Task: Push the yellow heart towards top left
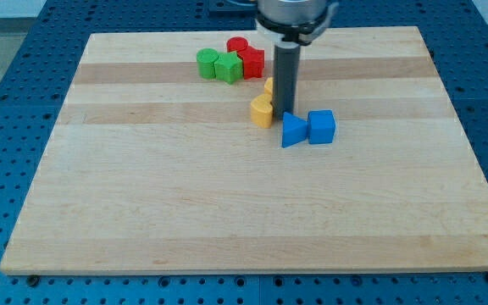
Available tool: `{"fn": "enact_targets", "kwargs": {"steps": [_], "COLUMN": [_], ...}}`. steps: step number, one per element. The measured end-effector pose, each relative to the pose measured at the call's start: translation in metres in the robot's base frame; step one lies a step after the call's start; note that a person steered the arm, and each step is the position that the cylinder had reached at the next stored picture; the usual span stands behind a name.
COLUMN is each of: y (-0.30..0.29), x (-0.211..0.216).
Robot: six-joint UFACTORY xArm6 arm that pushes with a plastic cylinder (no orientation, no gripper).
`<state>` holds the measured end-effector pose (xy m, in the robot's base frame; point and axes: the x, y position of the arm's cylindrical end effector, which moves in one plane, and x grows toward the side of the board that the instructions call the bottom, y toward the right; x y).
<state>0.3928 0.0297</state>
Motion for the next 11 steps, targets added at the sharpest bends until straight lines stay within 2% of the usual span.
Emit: {"fn": "enact_targets", "kwargs": {"steps": [4,7,11], "y": [-0.111,-0.150,-0.160], "x": [0.026,-0.020,-0.092]}}
